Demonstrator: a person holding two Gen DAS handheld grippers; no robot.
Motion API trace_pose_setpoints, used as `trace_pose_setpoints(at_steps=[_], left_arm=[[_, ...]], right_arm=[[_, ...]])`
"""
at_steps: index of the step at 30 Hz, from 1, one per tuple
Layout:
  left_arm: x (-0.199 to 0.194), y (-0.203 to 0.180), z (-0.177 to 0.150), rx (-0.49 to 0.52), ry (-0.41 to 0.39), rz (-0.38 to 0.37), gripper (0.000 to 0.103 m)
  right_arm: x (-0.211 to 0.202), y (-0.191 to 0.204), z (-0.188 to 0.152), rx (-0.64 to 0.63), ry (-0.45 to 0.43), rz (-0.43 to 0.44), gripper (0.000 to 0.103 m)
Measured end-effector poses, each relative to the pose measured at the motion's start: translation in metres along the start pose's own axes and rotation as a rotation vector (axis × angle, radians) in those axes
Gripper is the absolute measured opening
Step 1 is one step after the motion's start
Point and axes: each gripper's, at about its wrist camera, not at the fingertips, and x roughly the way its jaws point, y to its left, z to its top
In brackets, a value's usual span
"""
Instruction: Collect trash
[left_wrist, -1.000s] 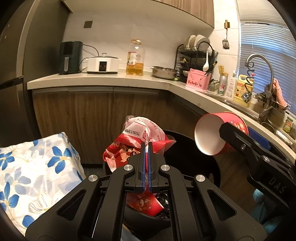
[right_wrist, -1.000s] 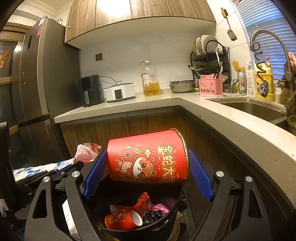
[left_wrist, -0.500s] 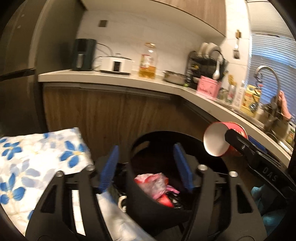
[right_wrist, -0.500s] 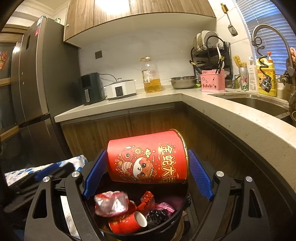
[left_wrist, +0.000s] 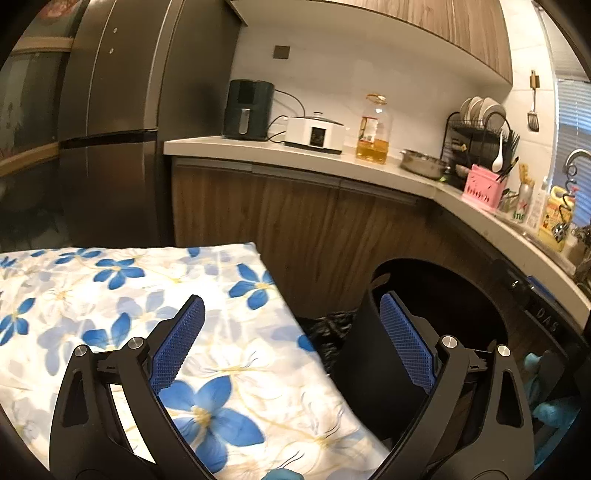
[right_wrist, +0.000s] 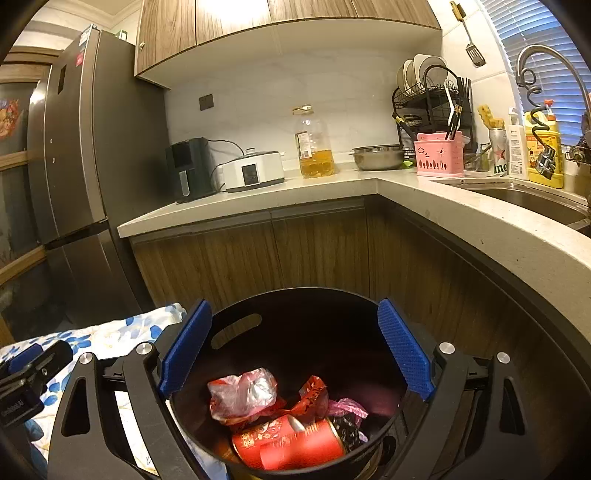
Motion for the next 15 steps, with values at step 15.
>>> trace_pose_setpoints(at_steps=[15], left_arm=[[-0.055, 0.012, -0.013, 0.014, -0.002, 0.078, 0.097]], right_arm=[[-0.063, 0.036, -0.019, -0.082, 0.029, 0.023, 0.097]])
